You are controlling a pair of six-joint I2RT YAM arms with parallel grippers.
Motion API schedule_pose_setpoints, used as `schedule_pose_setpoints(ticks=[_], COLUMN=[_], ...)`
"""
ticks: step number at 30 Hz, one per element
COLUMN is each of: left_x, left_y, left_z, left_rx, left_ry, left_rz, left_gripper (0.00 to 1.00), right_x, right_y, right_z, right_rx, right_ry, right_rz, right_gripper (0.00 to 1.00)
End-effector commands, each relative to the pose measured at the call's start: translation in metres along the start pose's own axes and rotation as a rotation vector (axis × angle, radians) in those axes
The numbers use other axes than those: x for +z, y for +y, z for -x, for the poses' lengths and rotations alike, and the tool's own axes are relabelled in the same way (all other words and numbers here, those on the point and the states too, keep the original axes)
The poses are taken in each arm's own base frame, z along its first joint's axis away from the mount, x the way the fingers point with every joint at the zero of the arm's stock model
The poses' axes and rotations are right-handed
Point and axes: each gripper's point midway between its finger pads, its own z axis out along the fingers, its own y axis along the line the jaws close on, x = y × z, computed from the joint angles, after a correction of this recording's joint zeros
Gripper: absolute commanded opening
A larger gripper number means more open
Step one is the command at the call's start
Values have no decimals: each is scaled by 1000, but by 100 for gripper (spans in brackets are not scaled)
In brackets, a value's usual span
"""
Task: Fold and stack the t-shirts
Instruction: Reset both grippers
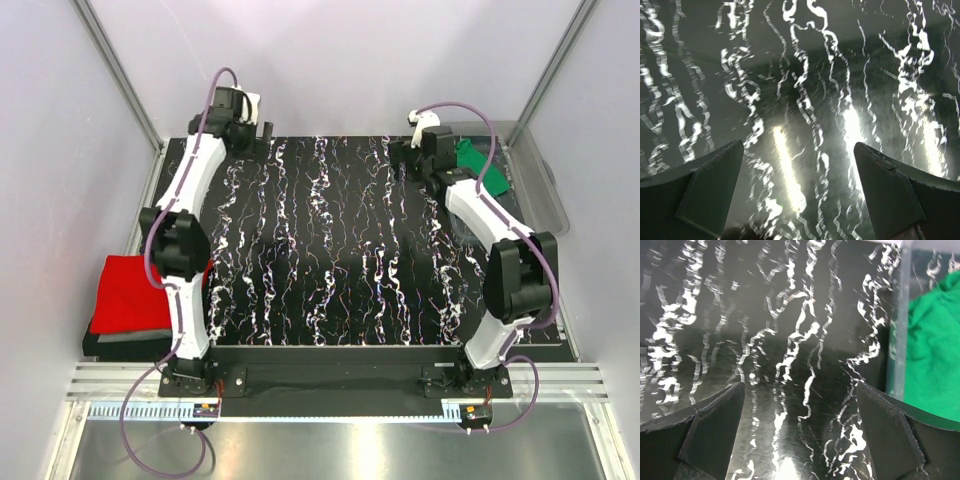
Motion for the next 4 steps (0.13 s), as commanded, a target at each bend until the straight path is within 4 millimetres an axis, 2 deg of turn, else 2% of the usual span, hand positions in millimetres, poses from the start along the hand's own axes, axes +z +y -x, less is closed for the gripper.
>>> schedule_pose_setpoints(ticks=[1,4], left_x=[-8,12], left_y=[0,-14], left_z=[42,39], left_rx=[-76,-19], left_ry=[-127,-114], left_rz=[-2,41], left_gripper=[99,99], right_x=[1,11], right_y=[-6,-1], right_z=[19,19], right_rx=[-27,-45], right_ry=[-31,-3], right_rz=[-59,-48], right_gripper=[100,100])
